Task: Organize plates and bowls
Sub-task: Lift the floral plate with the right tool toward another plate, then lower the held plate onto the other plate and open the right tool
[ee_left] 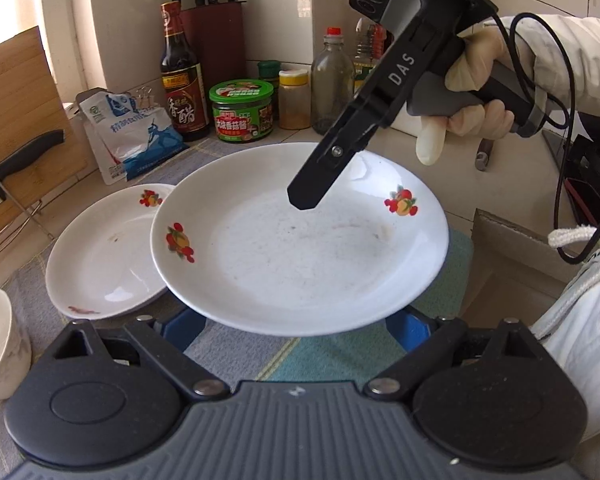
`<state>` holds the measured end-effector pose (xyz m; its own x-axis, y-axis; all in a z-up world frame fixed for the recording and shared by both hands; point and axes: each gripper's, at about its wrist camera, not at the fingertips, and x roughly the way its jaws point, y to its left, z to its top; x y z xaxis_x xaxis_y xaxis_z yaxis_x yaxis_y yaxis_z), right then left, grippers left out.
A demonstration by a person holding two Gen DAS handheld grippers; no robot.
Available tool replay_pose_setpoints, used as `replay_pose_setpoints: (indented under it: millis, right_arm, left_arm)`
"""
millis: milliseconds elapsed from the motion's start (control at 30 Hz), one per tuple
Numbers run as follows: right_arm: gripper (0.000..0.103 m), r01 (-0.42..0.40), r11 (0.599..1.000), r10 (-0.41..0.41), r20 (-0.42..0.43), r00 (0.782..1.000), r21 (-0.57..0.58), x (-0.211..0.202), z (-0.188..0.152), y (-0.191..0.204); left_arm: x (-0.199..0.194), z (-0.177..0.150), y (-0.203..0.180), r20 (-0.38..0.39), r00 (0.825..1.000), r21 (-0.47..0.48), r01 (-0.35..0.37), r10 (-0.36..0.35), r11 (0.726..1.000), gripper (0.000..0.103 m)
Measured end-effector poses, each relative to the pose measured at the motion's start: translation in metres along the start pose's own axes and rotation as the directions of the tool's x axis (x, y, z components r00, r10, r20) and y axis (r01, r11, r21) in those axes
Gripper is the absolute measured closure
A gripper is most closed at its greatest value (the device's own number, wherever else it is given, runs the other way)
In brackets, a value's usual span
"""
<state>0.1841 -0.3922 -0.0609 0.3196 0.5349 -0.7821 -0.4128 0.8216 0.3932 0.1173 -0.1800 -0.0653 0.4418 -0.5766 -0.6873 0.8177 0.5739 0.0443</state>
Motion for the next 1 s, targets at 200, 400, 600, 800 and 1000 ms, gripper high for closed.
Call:
replay_pose_setpoints:
  millis: [200, 400, 600, 800, 1000]
  right_arm:
    - [0.005, 0.026, 0.999, -0.026, 0.011, 1.0, 0.029, -0.01, -0.008, -0.025]
    - [0.005, 0.031, 0.998, -0.031, 0.002, 1.0, 0.058, -0.006, -0.014, -0.048]
    - [0.005, 0.023, 0.997, -0.023, -0.005, 1.0, 0.078, -0.003, -0.018, -0.062]
    - [0.005, 0.023, 0.996, -0.022, -0.01, 1.0, 0.088, 0.0, -0.018, -0.07]
    - [0.005, 0.031, 0.995, -0.03, -0.012, 0.999, 0.098, 0.002, -0.021, -0.073]
  left_arm:
    - [0.021, 0.013, -0.01, 0.002, 1.0, 0.022, 0.026, -0.026, 0.999, 0.007]
    - [0.036, 0.022, -0.017, -0.009, 1.0, 0.029, 0.03, -0.03, 0.999, 0.007]
    - [0.044, 0.028, -0.02, -0.018, 0.999, 0.033, 0.03, -0.03, 0.999, 0.007]
    - [0.049, 0.032, -0.02, -0.023, 0.999, 0.036, 0.033, -0.032, 0.999, 0.007]
    - [0.053, 0.033, -0.02, -0.03, 0.999, 0.034, 0.039, -0.038, 0.999, 0.007]
